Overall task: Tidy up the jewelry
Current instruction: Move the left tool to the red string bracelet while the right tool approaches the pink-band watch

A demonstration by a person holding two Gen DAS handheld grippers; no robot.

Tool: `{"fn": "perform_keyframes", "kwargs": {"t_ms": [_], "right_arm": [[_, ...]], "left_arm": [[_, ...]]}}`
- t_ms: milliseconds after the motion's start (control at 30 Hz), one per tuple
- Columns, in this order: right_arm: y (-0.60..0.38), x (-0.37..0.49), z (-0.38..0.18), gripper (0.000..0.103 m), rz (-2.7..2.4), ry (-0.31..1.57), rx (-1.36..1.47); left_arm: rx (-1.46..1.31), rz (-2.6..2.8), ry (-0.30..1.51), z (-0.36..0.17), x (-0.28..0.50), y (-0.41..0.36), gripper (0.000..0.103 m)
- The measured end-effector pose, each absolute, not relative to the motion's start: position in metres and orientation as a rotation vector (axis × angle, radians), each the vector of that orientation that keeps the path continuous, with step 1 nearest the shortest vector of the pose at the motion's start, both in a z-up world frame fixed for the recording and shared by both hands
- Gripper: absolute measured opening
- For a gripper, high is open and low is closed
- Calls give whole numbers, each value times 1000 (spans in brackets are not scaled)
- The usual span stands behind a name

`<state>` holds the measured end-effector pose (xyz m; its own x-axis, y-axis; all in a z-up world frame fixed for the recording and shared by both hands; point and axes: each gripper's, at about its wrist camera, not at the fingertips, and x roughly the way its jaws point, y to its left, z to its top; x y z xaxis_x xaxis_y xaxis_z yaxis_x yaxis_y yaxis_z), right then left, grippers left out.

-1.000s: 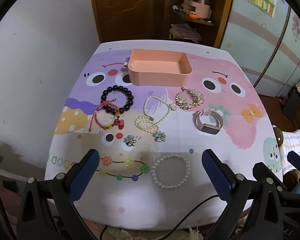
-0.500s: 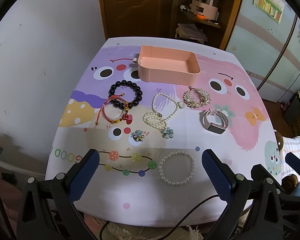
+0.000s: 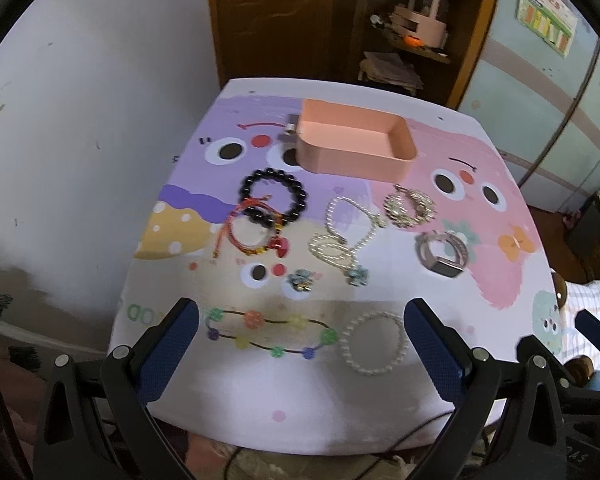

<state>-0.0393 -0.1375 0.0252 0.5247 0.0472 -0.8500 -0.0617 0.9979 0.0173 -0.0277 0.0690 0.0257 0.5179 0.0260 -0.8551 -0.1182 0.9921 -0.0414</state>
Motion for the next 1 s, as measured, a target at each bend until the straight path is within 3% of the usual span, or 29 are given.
{"fn": "perform_keyframes", "kwargs": {"t_ms": [600, 1000], "right_arm": [[-134, -7, 3, 103, 67, 1084, -47], [-157, 41, -9, 103, 9, 1123, -13]], "left_arm": [[-111, 143, 1025, 5, 22, 130, 101], [122, 128, 1144, -31, 79, 149, 101]]}}
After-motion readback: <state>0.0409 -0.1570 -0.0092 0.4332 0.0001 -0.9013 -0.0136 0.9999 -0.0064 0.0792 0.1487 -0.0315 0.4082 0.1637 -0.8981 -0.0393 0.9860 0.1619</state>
